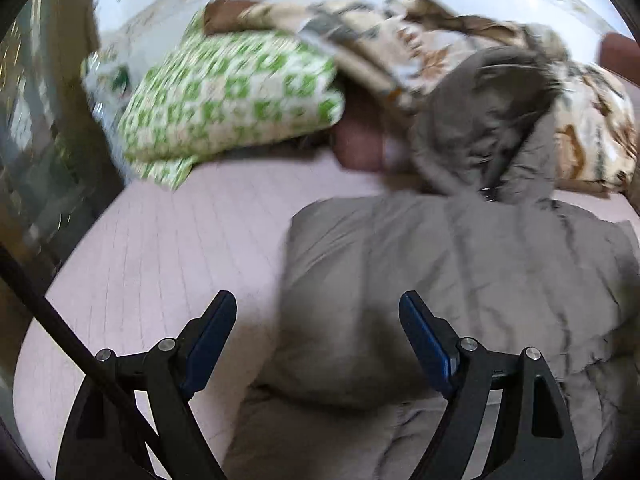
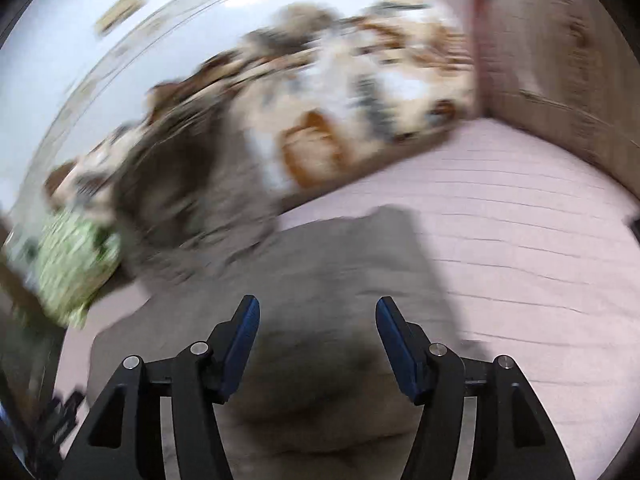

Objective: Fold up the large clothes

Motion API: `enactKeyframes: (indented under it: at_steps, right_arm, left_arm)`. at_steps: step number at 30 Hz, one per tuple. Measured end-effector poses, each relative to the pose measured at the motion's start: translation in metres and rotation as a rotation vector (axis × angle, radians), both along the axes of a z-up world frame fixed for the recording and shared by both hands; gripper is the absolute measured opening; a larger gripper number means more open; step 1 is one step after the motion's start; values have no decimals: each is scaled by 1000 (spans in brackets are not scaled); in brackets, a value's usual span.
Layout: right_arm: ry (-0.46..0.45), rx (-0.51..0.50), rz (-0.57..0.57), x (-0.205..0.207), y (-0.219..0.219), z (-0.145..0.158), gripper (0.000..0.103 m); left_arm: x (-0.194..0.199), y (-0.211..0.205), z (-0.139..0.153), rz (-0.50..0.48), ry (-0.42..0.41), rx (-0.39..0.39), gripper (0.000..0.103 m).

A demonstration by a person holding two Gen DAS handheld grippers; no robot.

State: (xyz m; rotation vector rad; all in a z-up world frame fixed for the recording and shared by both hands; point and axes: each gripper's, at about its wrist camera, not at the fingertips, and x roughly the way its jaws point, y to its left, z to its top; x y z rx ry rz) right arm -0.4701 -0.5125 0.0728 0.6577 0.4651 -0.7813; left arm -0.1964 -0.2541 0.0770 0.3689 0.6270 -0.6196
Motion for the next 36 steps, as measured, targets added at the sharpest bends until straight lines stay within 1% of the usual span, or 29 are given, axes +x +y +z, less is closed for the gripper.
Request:
enactKeyframes:
  at_steps: [1, 3, 5, 7, 11, 14, 18, 21, 23, 25, 27, 29, 30, 32, 35, 36]
  right_arm:
    - [23, -19, 39, 11, 5, -1, 66]
    - [116, -67, 116, 35, 16, -9, 66]
    - [190, -55, 148, 50, 22, -25, 66]
    - [283, -22, 168, 62, 23, -45, 66]
    - [373, -76, 177, 69, 33, -50, 67]
    - [390, -84, 175, 72, 33, -53, 67]
    - [397, -90, 173, 73, 33, -52, 67]
    - [400, -97, 169, 75, 36, -48, 67]
    - [372, -120, 150, 71, 41, -37, 68]
    - [306, -171, 146, 66, 48, -20, 68]
    - [259, -211, 169, 67, 59, -8, 68]
    - [226, -210, 207, 70, 67, -6, 71]
    - [239, -201, 232, 75, 70, -9, 71]
    - [273, -182, 265, 85, 76, -20, 71]
    - [342, -118, 289, 95, 75, -42, 73]
    - [352, -118, 290, 96, 75, -45, 73]
  left_arm:
    - [-7, -7, -2, -35, -6, 11, 83]
    - [-17, -19, -12, -79, -21, 63, 83]
    - [-19, -29, -26, -77, -40, 137, 84]
    - [-15, -33, -38, -77, -5, 184, 85]
    - [-8, -30, -39, -66, 50, 153, 87]
    - [-9, -27, -42, -62, 71, 137, 88]
    - [-6, -27, -42, -61, 67, 137, 88]
    - [-7, -25, -37, -57, 58, 123, 88]
    - [-13, -23, -27, -53, 25, 101, 87]
    - [-20, -20, -15, -61, -11, 61, 87]
    - [-29, -18, -5, -75, -31, 11, 87]
    - [-38, -20, -3, -101, -39, -12, 87]
    - [-42, -23, -5, -114, -37, -2, 87]
    - [-47, -32, -16, -132, -27, 48, 87]
    - [-44, -45, -41, -101, 19, 161, 88]
    - [-42, -44, -44, -98, 29, 158, 88]
